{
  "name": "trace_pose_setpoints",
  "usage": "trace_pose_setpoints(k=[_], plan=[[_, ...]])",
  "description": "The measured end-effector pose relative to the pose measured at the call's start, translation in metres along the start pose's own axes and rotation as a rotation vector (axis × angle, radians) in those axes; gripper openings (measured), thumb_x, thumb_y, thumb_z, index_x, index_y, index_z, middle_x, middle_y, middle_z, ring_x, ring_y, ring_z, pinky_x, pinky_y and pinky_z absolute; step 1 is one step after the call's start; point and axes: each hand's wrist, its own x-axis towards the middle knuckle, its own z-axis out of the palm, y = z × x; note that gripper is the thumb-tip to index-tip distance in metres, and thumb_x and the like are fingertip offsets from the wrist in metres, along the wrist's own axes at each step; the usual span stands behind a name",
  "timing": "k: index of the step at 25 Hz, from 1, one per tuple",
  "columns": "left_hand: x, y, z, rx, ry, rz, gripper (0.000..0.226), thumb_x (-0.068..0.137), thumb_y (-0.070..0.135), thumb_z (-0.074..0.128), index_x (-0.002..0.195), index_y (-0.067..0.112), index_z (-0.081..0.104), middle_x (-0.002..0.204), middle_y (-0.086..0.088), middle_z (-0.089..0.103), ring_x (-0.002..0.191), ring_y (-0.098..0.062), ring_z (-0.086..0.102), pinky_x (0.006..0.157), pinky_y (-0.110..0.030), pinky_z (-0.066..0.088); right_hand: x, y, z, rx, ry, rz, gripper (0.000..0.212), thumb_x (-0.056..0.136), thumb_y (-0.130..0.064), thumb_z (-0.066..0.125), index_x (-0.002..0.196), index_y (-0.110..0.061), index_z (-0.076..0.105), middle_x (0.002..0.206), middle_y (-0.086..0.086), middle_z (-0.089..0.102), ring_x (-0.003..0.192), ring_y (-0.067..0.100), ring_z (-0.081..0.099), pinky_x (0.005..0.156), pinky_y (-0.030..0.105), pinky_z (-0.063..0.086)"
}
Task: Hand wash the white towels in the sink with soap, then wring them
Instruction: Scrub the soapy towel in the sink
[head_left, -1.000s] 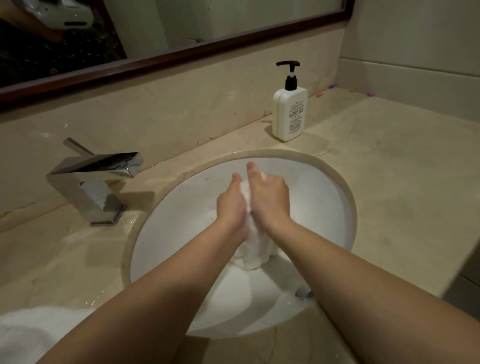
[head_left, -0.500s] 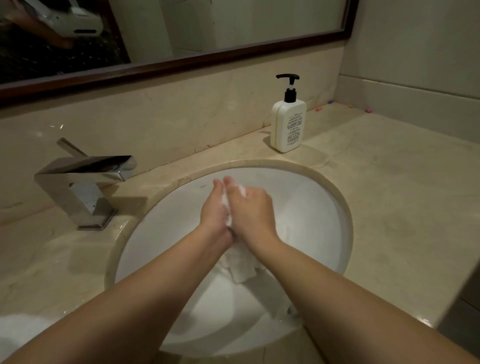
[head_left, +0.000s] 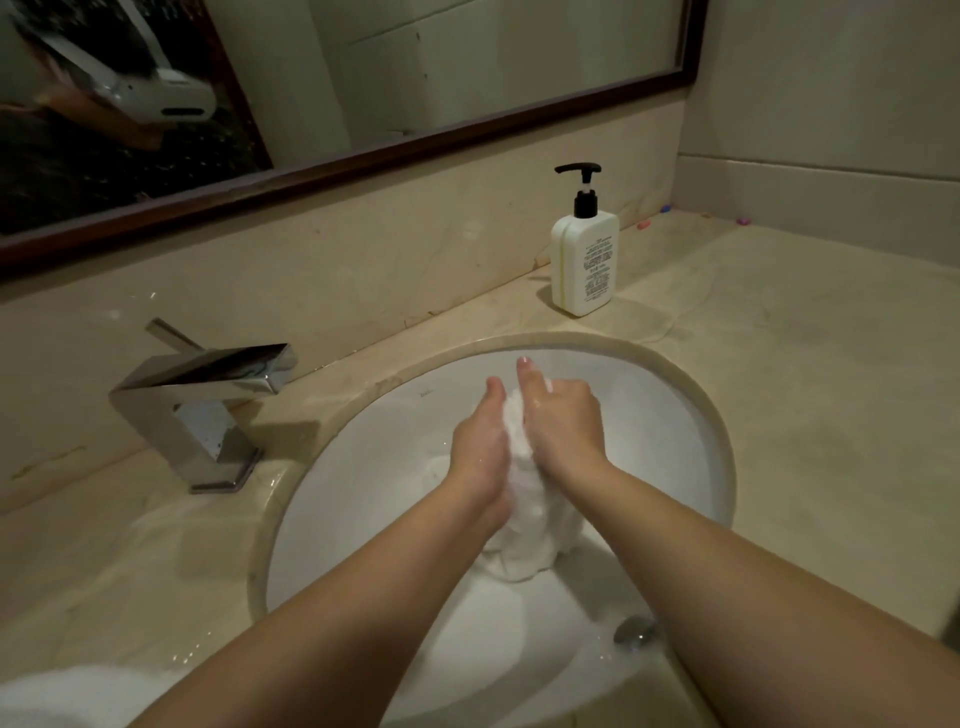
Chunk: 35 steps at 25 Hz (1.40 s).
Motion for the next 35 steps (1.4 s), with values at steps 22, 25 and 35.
trace_pose_setpoints(k=[22, 25, 35], plan=[[-0.001, 0.001, -0.004, -0.107, -0.019, -0.014, 0.058, 0.102, 0.057, 0.045, 0.086, 0.008, 0.071, 0.077, -0.01, 0.074, 0.07, -0.02, 0.073, 0.065, -0.026, 0.057, -0.02, -0.001, 0.008, -0.024, 0.001, -0.093, 0.059, 0.099, -0.05, 0.054, 0.05, -0.017, 0.047, 0.052, 0.001, 0.052, 0.056, 0.022, 0.052, 0.058, 0.033, 0.038], [-0.002, -0.003, 0.005, -0.031, -0.018, -0.001, 0.063, 0.098, 0.064, 0.047, 0.106, 0.008, 0.075, 0.097, -0.013, 0.078, 0.091, -0.03, 0.076, 0.087, -0.041, 0.059, -0.006, 0.001, -0.004, 0.021, 0.067, -0.01, 0.058, 0.1, -0.05, 0.052, 0.052, -0.018, 0.045, 0.052, -0.001, 0.051, 0.058, 0.021, 0.053, 0.059, 0.031, 0.038], [0.007, -0.005, -0.007, -0.083, -0.043, 0.048, 0.054, 0.099, 0.058, 0.053, 0.076, 0.012, 0.069, 0.067, -0.004, 0.072, 0.066, -0.02, 0.072, 0.061, -0.025, 0.056, -0.032, 0.0, 0.008, 0.031, -0.05, -0.072, 0.059, 0.098, -0.052, 0.054, 0.051, -0.017, 0.049, 0.052, -0.003, 0.055, 0.057, 0.019, 0.054, 0.057, 0.03, 0.037]])
